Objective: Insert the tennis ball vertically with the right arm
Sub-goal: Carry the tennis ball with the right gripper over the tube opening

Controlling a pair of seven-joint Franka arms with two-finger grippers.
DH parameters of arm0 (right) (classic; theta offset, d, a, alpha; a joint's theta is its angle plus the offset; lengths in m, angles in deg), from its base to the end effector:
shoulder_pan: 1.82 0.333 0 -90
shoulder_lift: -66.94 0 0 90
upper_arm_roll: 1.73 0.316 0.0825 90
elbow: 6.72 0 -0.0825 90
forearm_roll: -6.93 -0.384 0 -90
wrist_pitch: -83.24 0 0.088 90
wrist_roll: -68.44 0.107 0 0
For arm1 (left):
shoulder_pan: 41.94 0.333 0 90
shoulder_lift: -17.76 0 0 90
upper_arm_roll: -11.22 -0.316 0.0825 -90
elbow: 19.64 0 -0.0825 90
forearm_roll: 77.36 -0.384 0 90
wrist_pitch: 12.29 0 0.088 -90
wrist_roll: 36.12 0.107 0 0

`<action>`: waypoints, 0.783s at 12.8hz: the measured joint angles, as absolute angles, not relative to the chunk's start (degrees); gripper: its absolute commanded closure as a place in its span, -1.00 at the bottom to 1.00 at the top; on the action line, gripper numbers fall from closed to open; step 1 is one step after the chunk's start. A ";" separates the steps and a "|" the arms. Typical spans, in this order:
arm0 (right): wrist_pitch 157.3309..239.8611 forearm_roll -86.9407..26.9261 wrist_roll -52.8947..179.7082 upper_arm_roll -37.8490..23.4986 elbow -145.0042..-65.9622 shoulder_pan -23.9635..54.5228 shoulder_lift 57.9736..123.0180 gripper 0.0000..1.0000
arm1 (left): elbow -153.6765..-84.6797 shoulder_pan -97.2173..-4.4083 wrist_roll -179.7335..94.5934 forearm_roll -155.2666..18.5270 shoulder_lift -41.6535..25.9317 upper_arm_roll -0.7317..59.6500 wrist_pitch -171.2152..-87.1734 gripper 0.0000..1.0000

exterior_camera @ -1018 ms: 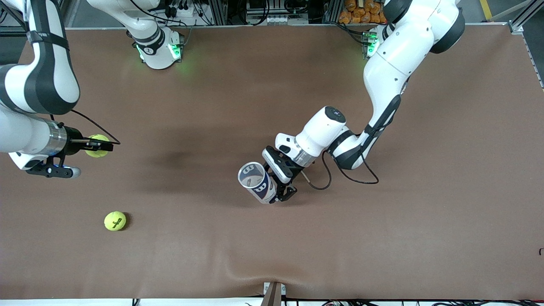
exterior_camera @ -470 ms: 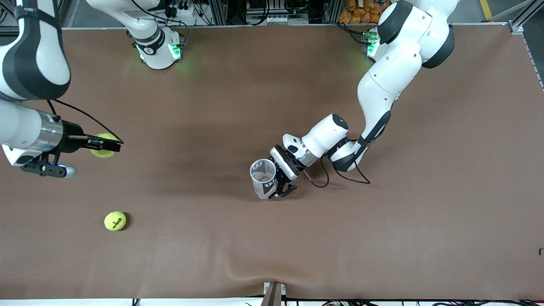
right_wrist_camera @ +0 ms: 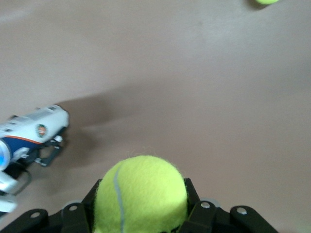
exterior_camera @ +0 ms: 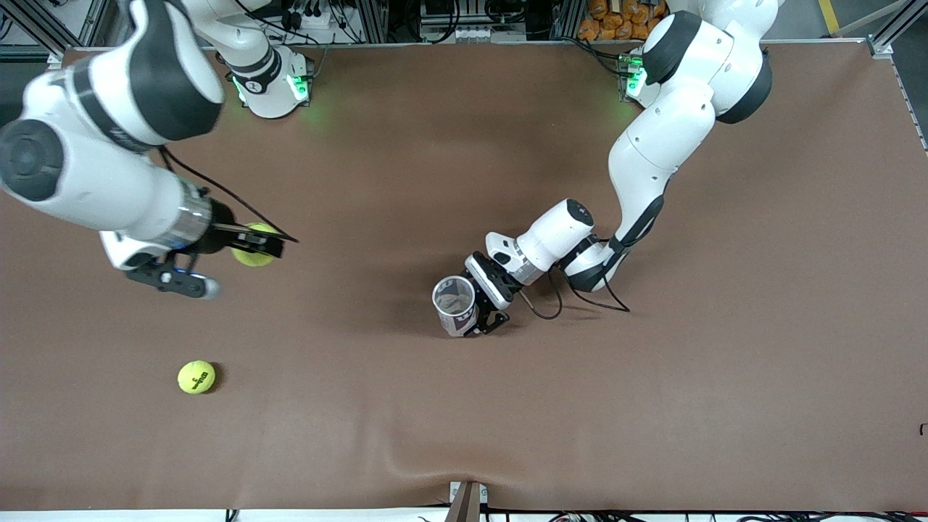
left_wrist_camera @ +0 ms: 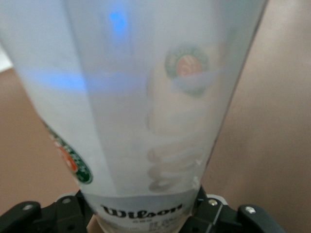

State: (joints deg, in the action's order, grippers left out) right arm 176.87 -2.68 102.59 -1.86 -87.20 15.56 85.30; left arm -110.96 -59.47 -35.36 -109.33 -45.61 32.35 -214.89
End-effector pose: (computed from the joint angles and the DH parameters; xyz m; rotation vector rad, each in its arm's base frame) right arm 0.6139 0.2085 0.5163 -2.9855 0.4713 0.2331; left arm 0.5465 -0.4385 0.1277 2.1648 -1.1254 1.1003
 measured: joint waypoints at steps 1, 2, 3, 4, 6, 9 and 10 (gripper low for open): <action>177.89 -2.68 105.31 -1.86 -85.81 16.95 86.74 -0.04 | -110.87 -59.46 -35.36 -109.33 -46.12 32.35 -215.33 -0.54; 179.39 -2.69 108.11 -1.86 -84.75 18.37 88.05 -0.04 | -110.84 -59.43 -35.36 -109.33 -46.29 32.35 -215.71 -0.54; 180.98 -2.70 111.24 -1.85 -84.02 19.91 89.16 -0.04 | -110.83 -59.43 -35.36 -109.33 -46.33 32.35 -215.77 -0.54; 182.65 -2.70 114.66 -1.85 -83.67 21.56 90.01 -0.04 | -110.83 -59.43 -35.36 -109.33 -46.33 32.33 -215.78 -0.55; 186.70 -2.69 121.43 -1.86 -83.61 24.62 91.57 -0.04 | -110.82 -59.47 -35.35 -109.33 -46.34 32.30 -215.79 -0.59; 193.13 -2.82 131.00 -1.85 -83.55 28.52 94.52 -0.04 | -110.76 -59.57 -35.35 -109.33 -46.38 32.20 -215.84 -0.60; 195.52 -2.96 133.91 -1.85 -83.53 29.68 95.48 -0.04 | -110.75 -59.62 -35.35 -109.33 -46.38 32.15 -215.88 -0.61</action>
